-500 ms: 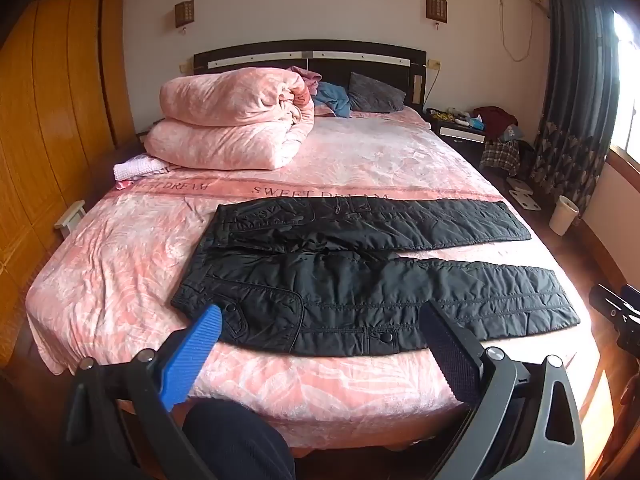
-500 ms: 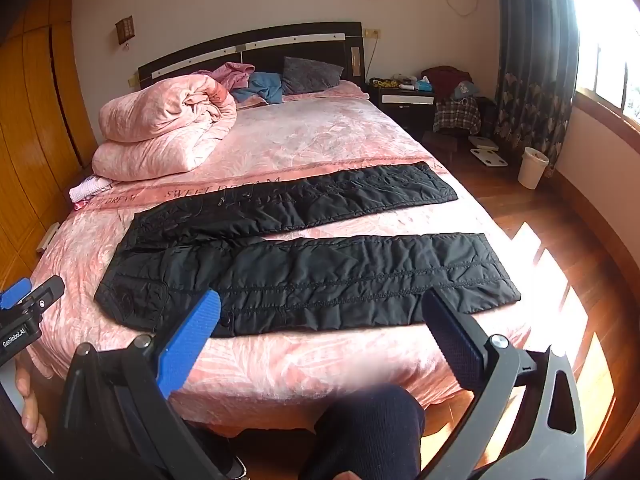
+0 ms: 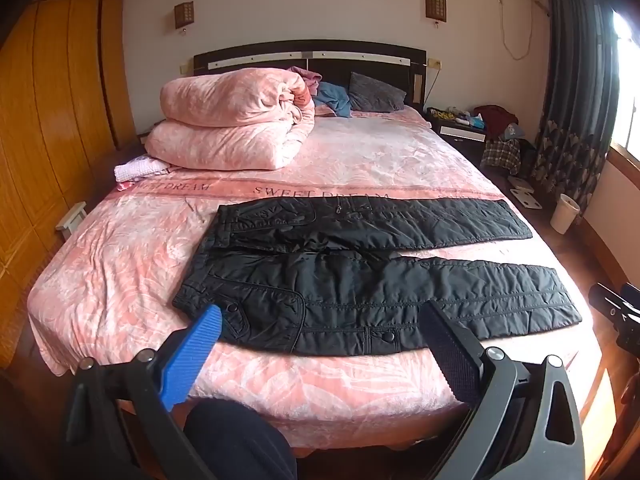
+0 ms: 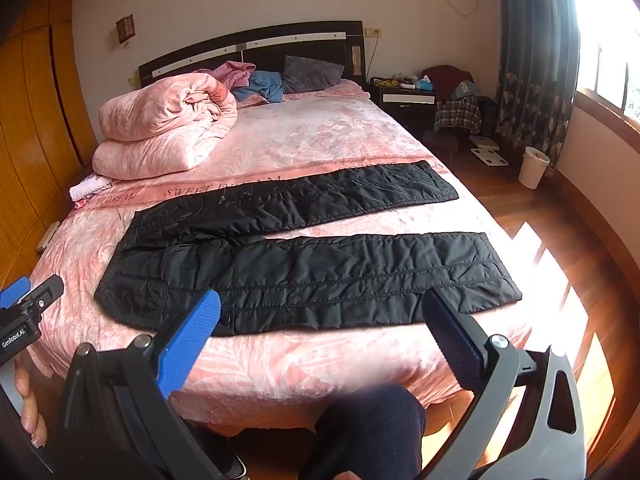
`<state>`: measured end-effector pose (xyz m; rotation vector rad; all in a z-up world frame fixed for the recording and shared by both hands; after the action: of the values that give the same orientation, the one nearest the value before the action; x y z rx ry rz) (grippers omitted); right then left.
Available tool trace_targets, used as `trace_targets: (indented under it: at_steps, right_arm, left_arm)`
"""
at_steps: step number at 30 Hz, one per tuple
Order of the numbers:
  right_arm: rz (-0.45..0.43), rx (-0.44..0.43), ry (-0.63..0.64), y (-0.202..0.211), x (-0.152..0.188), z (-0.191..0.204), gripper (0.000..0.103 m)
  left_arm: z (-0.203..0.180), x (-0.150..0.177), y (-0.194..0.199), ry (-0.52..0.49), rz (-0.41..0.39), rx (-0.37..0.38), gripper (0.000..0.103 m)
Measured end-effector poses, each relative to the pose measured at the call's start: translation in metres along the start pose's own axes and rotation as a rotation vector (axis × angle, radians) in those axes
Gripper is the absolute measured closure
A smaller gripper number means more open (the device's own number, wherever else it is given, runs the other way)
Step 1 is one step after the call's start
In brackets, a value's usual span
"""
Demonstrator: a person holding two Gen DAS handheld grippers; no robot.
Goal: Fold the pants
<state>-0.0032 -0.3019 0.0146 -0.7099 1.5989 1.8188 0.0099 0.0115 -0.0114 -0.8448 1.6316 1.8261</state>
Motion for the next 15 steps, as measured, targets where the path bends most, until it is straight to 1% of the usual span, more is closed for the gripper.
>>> trace_targets:
  at_steps: [1, 3, 15]
  right_arm:
    - [0.000, 0.000, 0.000, -0.0001, 0.0000, 0.0001, 0.002]
    - [0.000, 0.000, 0.001, -0.0001, -0.0002, 0.0005, 0.002]
    - [0.003, 0.001, 0.002, -0.0002, -0.0021, 0.0010, 0.002]
  left_arm:
    - [0.0019, 0.0000, -0.0011, 0.001, 0.001, 0.000, 0.004]
    - [-0.0068, -0.0015, 0.0040, 0.002, -0.006, -0.010, 0.003]
    - [-0.0058, -0.0014, 0.0032, -0.003, -0.006, -0.010, 0.004]
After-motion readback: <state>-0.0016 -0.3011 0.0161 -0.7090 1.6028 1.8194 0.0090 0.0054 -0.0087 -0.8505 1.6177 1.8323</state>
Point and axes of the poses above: each gripper's, at about its wrist camera, not at the fingertips, and y roughly against the way its jaws point, z to its left, x to its underside, the point moved 1 cm from there along -y, roughly the way its jaws point, and after that the axes turned 7 degrees about -x, right-handed, at the moved point
